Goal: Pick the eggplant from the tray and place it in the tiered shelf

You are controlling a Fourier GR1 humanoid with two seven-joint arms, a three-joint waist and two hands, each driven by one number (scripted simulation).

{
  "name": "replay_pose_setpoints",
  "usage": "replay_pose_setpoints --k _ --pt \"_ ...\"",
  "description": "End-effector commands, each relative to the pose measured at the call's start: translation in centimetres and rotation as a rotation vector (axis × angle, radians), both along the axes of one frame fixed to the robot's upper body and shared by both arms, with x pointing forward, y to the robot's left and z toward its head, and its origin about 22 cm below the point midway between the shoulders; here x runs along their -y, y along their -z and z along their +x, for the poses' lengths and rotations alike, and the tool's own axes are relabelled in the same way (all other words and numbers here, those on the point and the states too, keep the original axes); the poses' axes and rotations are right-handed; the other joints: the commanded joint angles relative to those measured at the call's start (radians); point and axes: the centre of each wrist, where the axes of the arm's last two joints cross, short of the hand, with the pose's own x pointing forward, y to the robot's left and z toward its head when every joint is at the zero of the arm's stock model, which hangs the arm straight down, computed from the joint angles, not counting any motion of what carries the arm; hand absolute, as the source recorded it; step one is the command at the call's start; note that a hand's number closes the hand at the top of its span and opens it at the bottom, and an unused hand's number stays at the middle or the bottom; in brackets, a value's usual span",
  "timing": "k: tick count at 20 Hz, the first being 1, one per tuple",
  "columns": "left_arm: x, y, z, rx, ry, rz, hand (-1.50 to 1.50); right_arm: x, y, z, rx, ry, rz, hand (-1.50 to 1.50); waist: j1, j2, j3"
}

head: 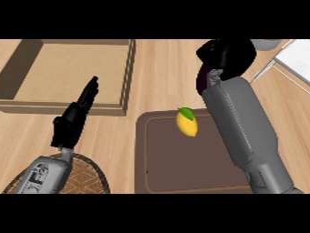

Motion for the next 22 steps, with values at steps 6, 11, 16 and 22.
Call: replay_pose_setpoints --k 6,11,16,22 --pt "-1.0 0.3 -0.3 -0.021 -0.024 -0.016 0.00 -2.2 -6.7 0.8 0.117 0.310 -0.049 1.50 -0.027 -0.008 -0.002" --pt "-0.9 1.0 -0.6 -0.036 -0.045 -0.013 0.00 -1.8 -11.6 0.4 0.199 0.387 -0.114 1.50 -0.036 -0.012 -0.002" --pt "-2.0 -0.5 -0.3 -0.023 -0.032 0.017 0.00 -0.2 -11.7 1.2 0.184 0.495 -0.204 1.50 -0.024 -0.007 -0.001" --pt "-0.3 0.3 -1.0 -0.024 -0.039 -0.002 0.00 3.2 -16.2 0.9 0.218 0.538 -0.214 1.50 -0.028 -0.006 -0.001"
